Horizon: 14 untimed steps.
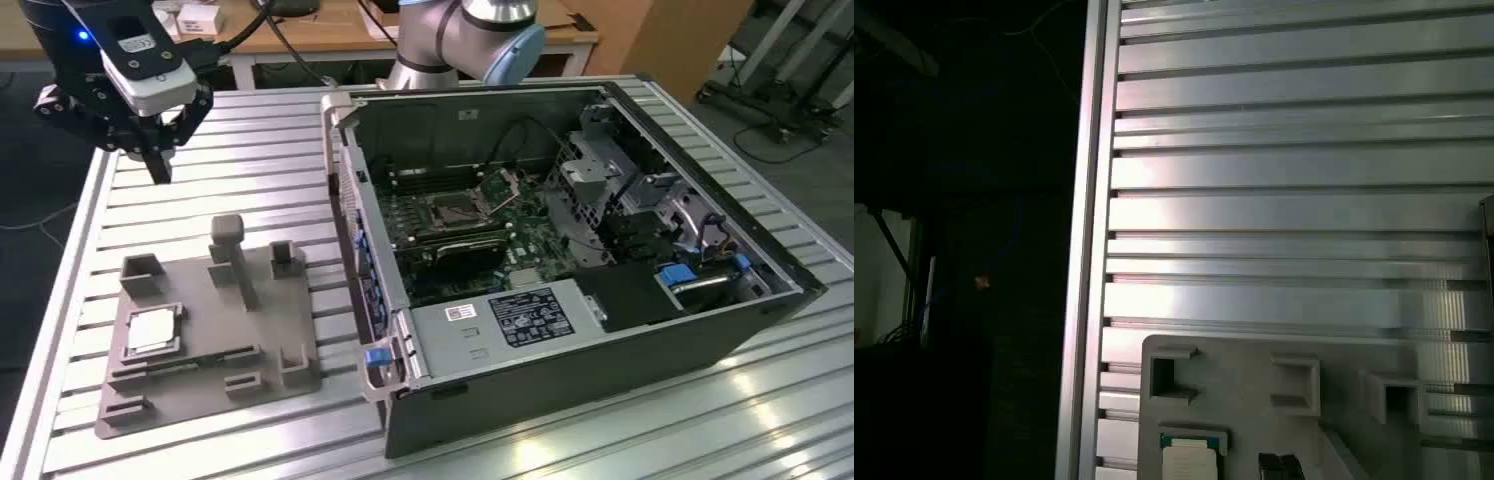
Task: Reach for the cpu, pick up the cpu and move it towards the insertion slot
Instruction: 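Reach for the cpu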
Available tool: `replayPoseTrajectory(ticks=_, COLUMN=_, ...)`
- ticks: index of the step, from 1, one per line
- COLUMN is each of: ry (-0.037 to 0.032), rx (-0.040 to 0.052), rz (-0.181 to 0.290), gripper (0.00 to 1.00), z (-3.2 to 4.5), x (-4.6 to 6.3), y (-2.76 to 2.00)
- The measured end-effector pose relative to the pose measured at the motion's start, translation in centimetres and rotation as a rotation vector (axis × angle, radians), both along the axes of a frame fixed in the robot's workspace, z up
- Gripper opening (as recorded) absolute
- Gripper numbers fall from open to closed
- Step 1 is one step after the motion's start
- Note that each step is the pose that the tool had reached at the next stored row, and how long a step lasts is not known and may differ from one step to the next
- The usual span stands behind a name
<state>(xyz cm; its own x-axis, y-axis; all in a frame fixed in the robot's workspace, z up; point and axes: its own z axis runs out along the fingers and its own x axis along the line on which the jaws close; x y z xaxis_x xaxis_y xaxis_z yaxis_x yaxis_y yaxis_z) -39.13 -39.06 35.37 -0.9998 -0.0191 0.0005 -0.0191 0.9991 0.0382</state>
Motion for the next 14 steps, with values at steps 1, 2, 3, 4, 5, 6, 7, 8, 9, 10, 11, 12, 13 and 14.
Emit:
replayPoseTrajectory(ticks=1, ry=0.0000, rx=0.0000, rz=0.000, gripper=0.11, z=0.00, x=0.00, y=0.00)
replayPoseTrajectory(ticks=2, ry=-0.0001, rx=0.0001, rz=0.000, gripper=0.11, z=-0.01, x=0.00, y=0.00)
replayPoseTrajectory(ticks=3, ry=-0.0001, rx=0.0001, rz=0.000, gripper=0.11, z=0.00, x=0.00, y=0.00)
replayPoseTrajectory(ticks=4, ry=0.0000, rx=0.0001, rz=0.000, gripper=0.11, z=0.00, x=0.00, y=0.00)
replayPoseTrajectory(ticks=5, ry=-0.0001, rx=0.0001, rz=0.000, gripper=0.11, z=0.00, x=0.00, y=0.00)
replayPoseTrajectory(ticks=6, ry=0.0000, rx=0.0000, rz=0.000, gripper=0.11, z=0.00, x=0.00, y=0.00)
replayPoseTrajectory(ticks=7, ry=0.0000, rx=0.0001, rz=0.000, gripper=0.11, z=0.00, x=0.00, y=0.00)
replayPoseTrajectory(ticks=8, ry=-0.0001, rx=0.0001, rz=0.000, gripper=0.11, z=-0.01, x=0.00, y=0.00)
replayPoseTrajectory(ticks=9, ry=0.0000, rx=0.0000, rz=0.000, gripper=0.11, z=0.00, x=-0.01, y=0.00)
replayPoseTrajectory(ticks=10, ry=0.0001, rx=0.0000, rz=0.000, gripper=0.11, z=0.00, x=-0.04, y=0.00)
replayPoseTrajectory(ticks=11, ry=0.0001, rx=0.0000, rz=0.000, gripper=0.11, z=0.00, x=-0.14, y=0.00)
replayPoseTrajectory(ticks=12, ry=0.0000, rx=0.0000, rz=0.000, gripper=0.11, z=-0.01, x=-0.23, y=0.00)
replayPoseTrajectory(ticks=13, ry=0.0000, rx=0.0000, rz=0.000, gripper=0.11, z=-0.01, x=-0.30, y=0.00)
replayPoseTrajectory(ticks=14, ry=0.0000, rx=0.0000, rz=0.000, gripper=0.11, z=-0.01, x=-0.38, y=0.00)
